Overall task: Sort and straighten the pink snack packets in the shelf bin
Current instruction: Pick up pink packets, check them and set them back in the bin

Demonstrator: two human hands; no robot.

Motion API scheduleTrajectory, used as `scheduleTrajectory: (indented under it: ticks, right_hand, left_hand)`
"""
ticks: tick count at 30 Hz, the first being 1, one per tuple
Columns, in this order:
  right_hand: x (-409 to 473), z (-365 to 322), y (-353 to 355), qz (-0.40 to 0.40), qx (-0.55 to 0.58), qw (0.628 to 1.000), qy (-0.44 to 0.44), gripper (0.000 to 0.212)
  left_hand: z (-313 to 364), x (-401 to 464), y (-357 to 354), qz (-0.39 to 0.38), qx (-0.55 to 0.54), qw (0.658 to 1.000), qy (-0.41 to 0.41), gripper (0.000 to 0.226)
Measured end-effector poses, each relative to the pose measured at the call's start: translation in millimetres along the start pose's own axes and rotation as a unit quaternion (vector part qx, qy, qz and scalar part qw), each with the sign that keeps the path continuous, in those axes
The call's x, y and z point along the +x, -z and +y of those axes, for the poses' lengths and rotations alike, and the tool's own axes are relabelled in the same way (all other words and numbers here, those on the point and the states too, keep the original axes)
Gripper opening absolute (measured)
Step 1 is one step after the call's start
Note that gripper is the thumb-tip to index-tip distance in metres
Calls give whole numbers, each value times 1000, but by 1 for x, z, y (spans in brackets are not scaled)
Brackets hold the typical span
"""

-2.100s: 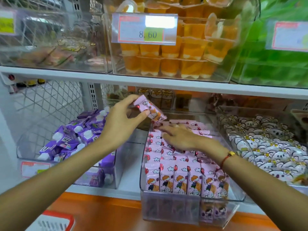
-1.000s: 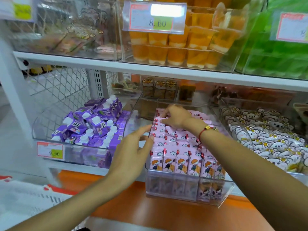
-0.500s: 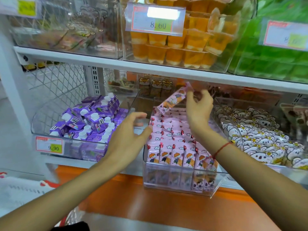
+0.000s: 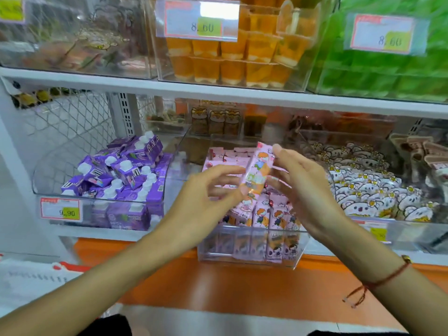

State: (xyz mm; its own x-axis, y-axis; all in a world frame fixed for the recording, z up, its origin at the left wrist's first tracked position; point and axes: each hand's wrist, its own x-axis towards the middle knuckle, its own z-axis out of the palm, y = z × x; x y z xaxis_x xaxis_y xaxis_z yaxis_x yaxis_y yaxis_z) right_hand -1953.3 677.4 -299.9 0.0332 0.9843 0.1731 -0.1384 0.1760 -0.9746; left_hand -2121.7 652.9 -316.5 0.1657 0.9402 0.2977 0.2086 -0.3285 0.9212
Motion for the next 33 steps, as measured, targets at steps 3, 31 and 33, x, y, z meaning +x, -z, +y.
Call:
scheduleTrajectory:
  ticks: [3,31,33]
  right_hand:
    - [1,2,3,-67,-16,997,-28,30]
    - [-10,23,-10,-21,-81,992,96,25]
    - [-11,21,-12,5,-82,992,96,28]
  left_hand:
    - [-2,-3,-9,28,-57,998,13,24]
    - [-18,-1,3,104,177,971,-126,41]
    - [-18,0,2,112,157,975,-111,42]
